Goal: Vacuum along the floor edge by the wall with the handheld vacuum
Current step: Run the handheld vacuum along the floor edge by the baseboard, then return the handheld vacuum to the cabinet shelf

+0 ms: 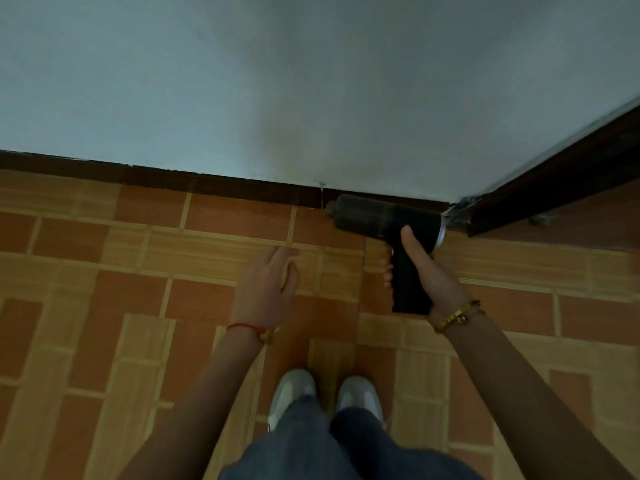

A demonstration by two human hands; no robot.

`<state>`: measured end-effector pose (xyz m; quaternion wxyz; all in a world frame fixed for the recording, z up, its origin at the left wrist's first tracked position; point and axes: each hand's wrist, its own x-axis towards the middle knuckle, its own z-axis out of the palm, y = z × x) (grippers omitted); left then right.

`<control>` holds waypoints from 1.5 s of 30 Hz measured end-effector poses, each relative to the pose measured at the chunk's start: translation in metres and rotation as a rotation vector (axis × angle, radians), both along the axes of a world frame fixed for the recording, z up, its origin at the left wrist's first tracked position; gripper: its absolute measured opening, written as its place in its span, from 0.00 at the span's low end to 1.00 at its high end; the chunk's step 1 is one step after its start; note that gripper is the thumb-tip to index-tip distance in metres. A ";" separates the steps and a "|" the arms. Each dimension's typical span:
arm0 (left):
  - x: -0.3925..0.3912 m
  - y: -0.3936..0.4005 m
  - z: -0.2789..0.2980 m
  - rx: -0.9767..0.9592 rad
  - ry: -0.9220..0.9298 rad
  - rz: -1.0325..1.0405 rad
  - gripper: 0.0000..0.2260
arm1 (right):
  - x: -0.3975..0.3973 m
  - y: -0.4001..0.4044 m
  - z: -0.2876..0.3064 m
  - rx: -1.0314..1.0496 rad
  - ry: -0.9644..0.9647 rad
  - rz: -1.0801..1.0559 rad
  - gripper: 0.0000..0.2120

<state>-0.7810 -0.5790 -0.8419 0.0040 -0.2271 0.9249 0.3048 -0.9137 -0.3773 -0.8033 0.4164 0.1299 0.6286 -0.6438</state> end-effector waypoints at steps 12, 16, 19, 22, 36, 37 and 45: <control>0.036 -0.016 0.424 -0.072 0.043 0.018 0.08 | 0.020 -0.028 0.420 -0.082 -0.019 0.049 0.23; 0.061 -0.014 0.552 -0.078 0.060 0.061 0.08 | 0.037 -0.028 0.542 -0.137 -0.073 0.036 0.20; 0.078 -0.008 0.625 -0.082 0.065 0.073 0.08 | 0.050 -0.025 0.610 -0.155 -0.093 0.052 0.19; 0.093 -0.003 0.676 -0.082 0.064 0.081 0.08 | 0.065 -0.022 0.655 -0.152 -0.085 0.066 0.20; 0.165 0.016 0.746 -0.077 0.080 0.271 0.11 | 0.117 -0.030 0.720 -0.200 -0.051 0.260 0.19; 0.172 0.018 0.747 -0.080 0.080 0.300 0.10 | 0.118 -0.032 0.721 -0.203 -0.054 0.279 0.19; 0.252 0.040 0.761 -0.147 0.058 0.610 0.09 | 0.149 -0.063 0.726 -0.192 -0.054 0.462 0.20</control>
